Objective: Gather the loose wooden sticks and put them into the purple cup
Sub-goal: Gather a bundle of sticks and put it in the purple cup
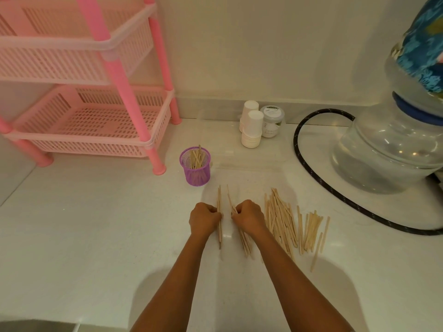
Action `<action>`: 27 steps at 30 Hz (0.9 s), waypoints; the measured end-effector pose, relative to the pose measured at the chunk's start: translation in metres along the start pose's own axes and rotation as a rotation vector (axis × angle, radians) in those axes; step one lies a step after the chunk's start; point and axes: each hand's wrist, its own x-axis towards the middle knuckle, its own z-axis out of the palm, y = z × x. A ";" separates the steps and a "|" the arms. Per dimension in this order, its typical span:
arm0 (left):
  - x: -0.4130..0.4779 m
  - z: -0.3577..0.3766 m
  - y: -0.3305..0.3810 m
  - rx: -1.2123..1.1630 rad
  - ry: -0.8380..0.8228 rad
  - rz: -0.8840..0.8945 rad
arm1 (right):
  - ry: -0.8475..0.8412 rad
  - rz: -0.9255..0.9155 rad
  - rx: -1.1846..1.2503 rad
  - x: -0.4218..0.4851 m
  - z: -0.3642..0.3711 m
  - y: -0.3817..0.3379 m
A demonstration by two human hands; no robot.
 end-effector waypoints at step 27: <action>-0.007 -0.017 0.011 -0.320 0.068 0.172 | 0.164 -0.060 0.567 -0.010 -0.020 0.004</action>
